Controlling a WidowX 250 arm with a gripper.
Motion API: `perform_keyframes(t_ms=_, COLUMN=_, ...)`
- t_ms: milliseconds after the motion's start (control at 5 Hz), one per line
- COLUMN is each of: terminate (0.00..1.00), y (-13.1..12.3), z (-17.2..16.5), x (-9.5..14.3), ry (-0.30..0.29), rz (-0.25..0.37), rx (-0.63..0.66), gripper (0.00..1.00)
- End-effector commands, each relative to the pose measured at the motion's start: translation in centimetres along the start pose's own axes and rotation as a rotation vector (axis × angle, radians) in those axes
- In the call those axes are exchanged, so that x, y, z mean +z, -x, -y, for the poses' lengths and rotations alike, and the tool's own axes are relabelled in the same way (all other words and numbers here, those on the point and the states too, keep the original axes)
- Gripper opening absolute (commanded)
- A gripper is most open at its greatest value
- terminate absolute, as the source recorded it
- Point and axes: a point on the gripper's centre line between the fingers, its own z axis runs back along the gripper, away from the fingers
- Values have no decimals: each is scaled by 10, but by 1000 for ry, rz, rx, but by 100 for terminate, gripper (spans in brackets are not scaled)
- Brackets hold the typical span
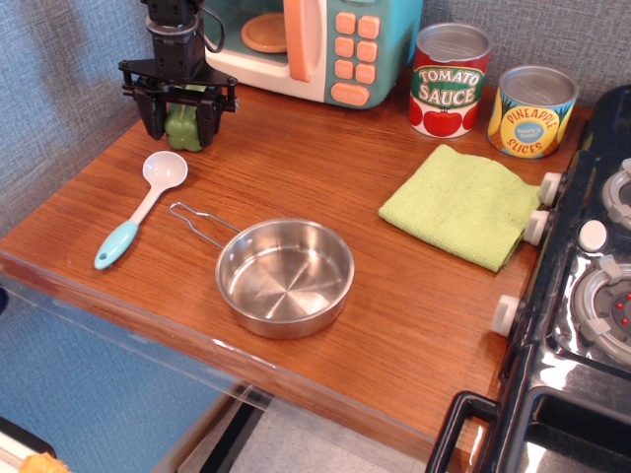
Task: Place the green pepper on the folded cloth
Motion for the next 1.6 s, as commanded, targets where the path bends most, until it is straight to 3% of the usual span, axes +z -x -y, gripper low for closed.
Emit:
perform_keyframes(t_ms=0, terminate=0, y=-1, z=9, x=33, ry=3, rz=60, rx=-37, gripper=0)
perform_keyframes(t_ms=200, terminate=0, y=2, z=50, x=74, ry=53, rz=145, rx=-145, gripper=0)
perform_keyframes(t_ms=400, terminate=0, y=12, z=91, x=113, ry=147, rz=239, rx=-309, gripper=0)
perform_keyframes(t_ms=600, terminate=0, y=37, z=132, x=128, ry=188, rz=254, rx=-459, gripper=0)
perform_keyframes(t_ms=1000, terminate=0, y=82, z=222, x=113, ry=184, rz=189, rx=-638, gripper=0)
perform_keyframes(t_ms=1200, terminate=0, y=88, z=250, x=98, ry=151, rz=155, rx=-657, gripper=0)
perform_keyframes(t_ms=1400, terminate=0, y=79, z=249, x=80, ry=115, rz=112, rx=-633, gripper=0)
